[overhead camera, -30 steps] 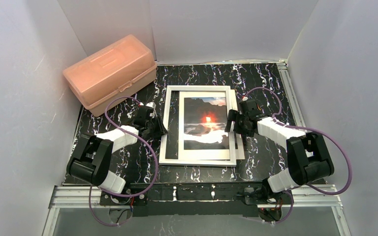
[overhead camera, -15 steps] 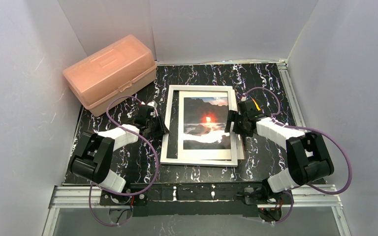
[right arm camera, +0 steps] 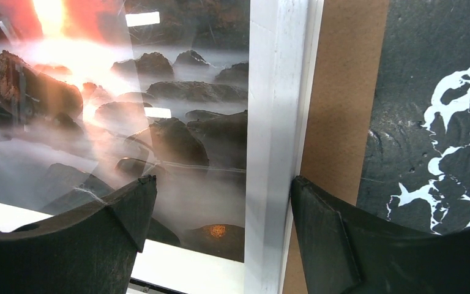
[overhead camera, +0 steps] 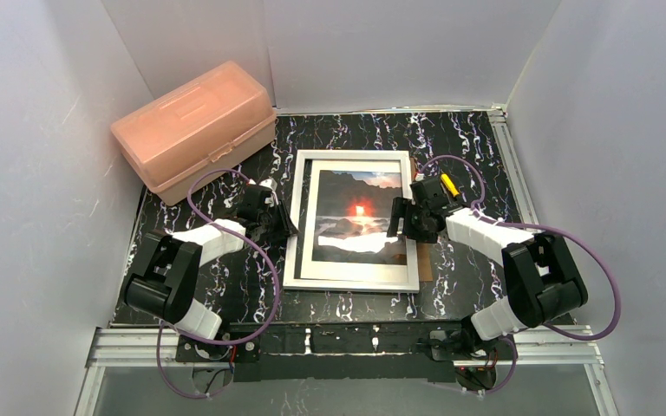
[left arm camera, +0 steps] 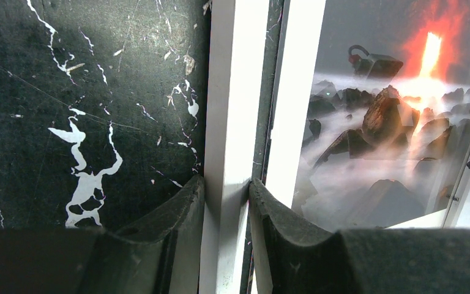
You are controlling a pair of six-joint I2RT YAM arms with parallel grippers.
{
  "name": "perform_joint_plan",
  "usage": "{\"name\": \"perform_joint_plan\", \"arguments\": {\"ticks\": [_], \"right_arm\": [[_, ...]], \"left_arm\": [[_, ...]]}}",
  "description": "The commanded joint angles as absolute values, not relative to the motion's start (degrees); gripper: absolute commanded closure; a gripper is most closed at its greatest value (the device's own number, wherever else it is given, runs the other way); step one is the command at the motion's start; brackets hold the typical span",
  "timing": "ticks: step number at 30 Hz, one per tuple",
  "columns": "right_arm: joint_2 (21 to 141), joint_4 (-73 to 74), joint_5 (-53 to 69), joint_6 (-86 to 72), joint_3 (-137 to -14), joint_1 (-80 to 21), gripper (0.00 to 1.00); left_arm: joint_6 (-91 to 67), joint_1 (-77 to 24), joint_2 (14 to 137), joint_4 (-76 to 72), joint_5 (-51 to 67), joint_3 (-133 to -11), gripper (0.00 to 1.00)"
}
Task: Take the photo out of the frame
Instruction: Remove the photo frame item from the photo frame.
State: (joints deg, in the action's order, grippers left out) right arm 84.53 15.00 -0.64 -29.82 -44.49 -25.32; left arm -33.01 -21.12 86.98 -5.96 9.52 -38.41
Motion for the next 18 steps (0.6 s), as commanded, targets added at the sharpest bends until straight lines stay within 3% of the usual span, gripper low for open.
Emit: {"name": "perform_joint_plan", "arguments": {"ticks": [1, 3, 10, 18], "right_arm": [[84.37, 13.74, 3.48, -32.12, -46.55, -26.71, 0.14], [82.72, 14.25, 2.47, -32.08, -46.58, -26.79, 0.14], [80.12, 13.76, 5.12, -32.33, -46.7, -26.78, 0.33], [80.77, 13.33, 6.0, -32.18, -46.32, -26.81, 0.32]], "left_arm": [[-32.52, -21.36, 87.69, -1.4, 9.69, -38.41, 0.82], [-32.43, -21.41, 87.22, -1.13, 9.03, -38.28, 0.86], [-32.47, -21.41, 85.6, 0.78, 5.26, -38.14, 0.94], [-32.62, -21.37, 84.66, 2.0, 2.64, -37.87, 0.96]]}}
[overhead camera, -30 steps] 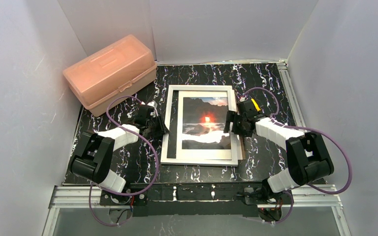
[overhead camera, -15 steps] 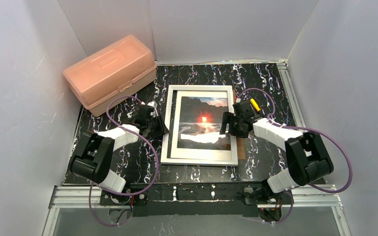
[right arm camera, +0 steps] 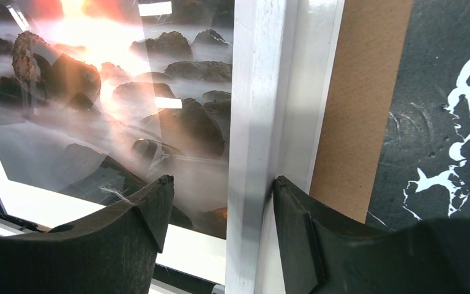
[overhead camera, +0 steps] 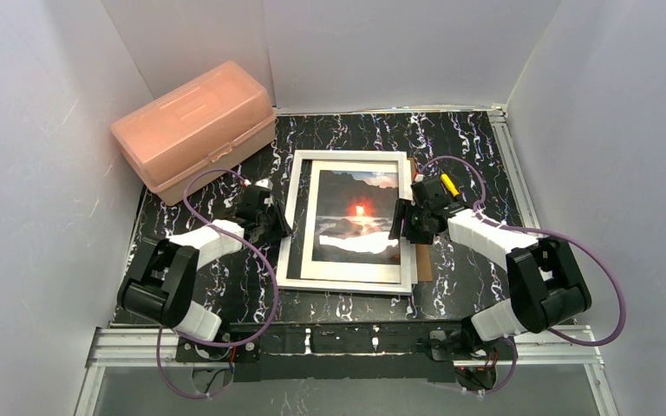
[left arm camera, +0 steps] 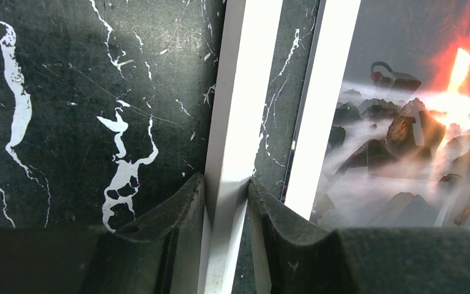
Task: Take the photo out of the frame
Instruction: Remove the photo frame item from the photo frame.
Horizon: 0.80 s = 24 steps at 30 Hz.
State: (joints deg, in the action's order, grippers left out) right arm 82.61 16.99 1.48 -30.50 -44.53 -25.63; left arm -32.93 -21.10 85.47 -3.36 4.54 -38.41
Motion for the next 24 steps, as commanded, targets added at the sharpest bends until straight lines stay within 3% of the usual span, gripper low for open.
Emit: {"name": "perform_joint_plan", "arguments": {"ticks": [1, 9, 18, 24], "right_arm": [[80.87, 13.63, 5.08, -32.1, -46.32, -26.77, 0.28], [78.81, 15.81, -1.49, -31.73, -45.86, -26.71, 0.16], [78.45, 15.71, -1.64, -32.4, -43.81, -26.35, 0.12], [79.19, 15.52, -2.02, -32.5, -43.3, -26.13, 0.05]], "left_arm": [[-32.49, -21.37, 84.71, 1.91, 2.8, -37.95, 0.96], [-32.17, -21.38, 84.96, 2.41, 2.24, -38.17, 0.96], [-31.99, -21.36, 84.08, 3.75, -1.05, -38.14, 0.98], [-31.82, -21.4, 83.4, 3.82, -2.1, -37.88, 0.98]]}}
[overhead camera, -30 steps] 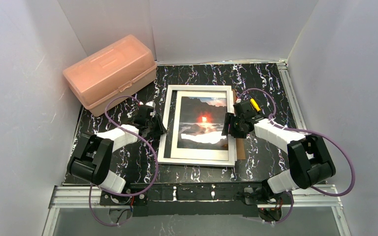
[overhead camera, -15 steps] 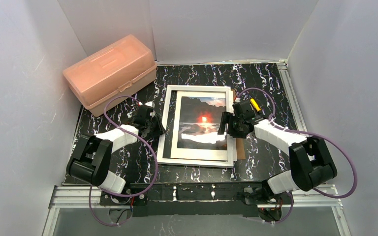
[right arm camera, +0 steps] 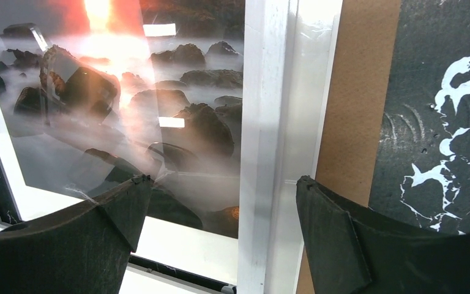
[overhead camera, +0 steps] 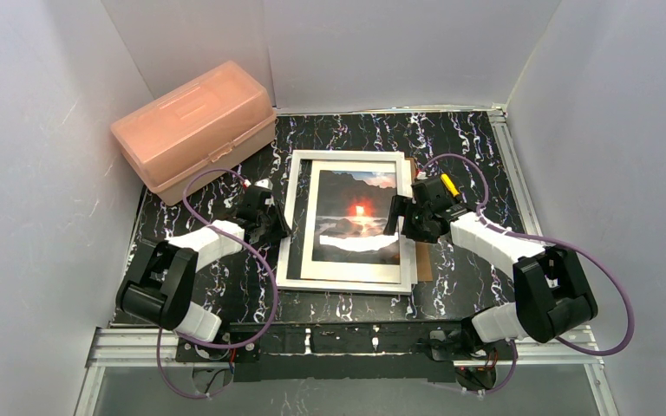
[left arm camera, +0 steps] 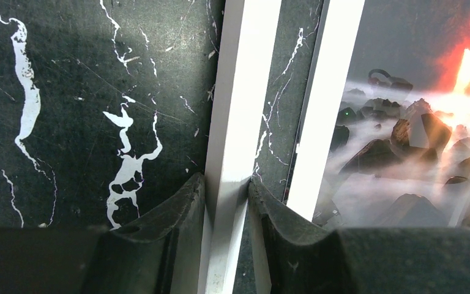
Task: Take the photo out of the frame
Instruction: Remove the photo frame item from the photo frame.
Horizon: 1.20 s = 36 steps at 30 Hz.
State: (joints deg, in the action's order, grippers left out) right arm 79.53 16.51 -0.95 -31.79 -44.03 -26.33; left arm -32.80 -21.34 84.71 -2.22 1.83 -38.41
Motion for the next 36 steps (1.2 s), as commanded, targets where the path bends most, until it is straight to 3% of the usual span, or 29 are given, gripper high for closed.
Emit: {"name": "perform_joint_plan", "arguments": {"ticks": [1, 36], "right_arm": [[79.19, 15.29, -1.94, -32.56, -43.17, -26.16, 0.05], [83.84, 15.42, -3.98, -32.74, -42.63, -26.11, 0.01]], "left_arm": [[-31.82, -21.32, 83.28, 3.86, -2.14, -37.82, 0.98], [-31.47, -21.36, 81.89, 1.91, -2.11, -36.49, 0.94]]}}
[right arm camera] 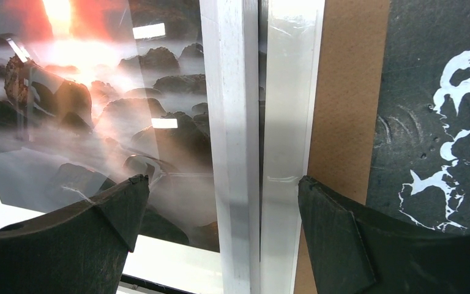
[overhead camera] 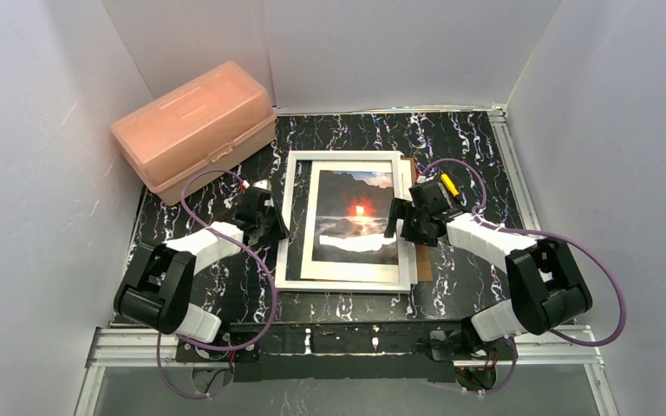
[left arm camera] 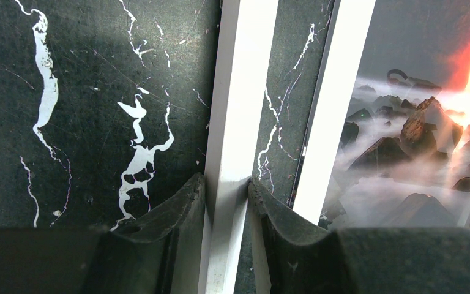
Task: Take the photo out of the frame
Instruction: Remove the photo frame item from the photo frame.
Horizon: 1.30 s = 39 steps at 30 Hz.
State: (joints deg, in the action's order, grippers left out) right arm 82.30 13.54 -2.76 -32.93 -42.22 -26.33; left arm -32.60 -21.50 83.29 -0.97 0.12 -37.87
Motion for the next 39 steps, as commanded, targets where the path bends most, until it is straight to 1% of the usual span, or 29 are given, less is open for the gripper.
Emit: {"name": "perform_joint_plan", "arguments": {"ticks": [1, 6, 13, 17, 28, 33, 39], "right_arm": [[83.78, 15.48, -4.08, -32.66, -42.63, -26.17, 0.01], [83.96, 15.17, -3.39, -32.61, -42.56, -26.13, 0.02], [84.18, 12.51, 3.24, -33.73, -42.03, -26.18, 0.11], [83.33, 10.0, 6.47, -35.16, -41.22, -26.2, 0.14], [83.72, 7.63, 9.99, -36.65, -40.69, -26.26, 0.15], [82.47, 8.66, 8.69, -36.56, -40.87, -26.2, 0.15], [77.93, 12.32, 4.2, -35.82, -40.94, -26.23, 0.15]], "left_arm": [[-31.46, -21.36, 81.91, 1.93, -2.18, -36.53, 0.94], [-31.47, -21.4, 81.92, 1.87, -2.04, -36.56, 0.94], [-31.33, -21.36, 82.22, 1.65, -1.37, -36.52, 0.94], [-31.3, -21.36, 82.17, 1.62, -1.31, -36.51, 0.94], [-31.29, -21.36, 81.66, 2.16, -2.21, -36.56, 0.94], [-31.38, -21.36, 80.98, 2.35, -2.76, -36.44, 0.89], [-31.3, -21.37, 80.43, 1.89, -2.71, -35.95, 0.83]]}}
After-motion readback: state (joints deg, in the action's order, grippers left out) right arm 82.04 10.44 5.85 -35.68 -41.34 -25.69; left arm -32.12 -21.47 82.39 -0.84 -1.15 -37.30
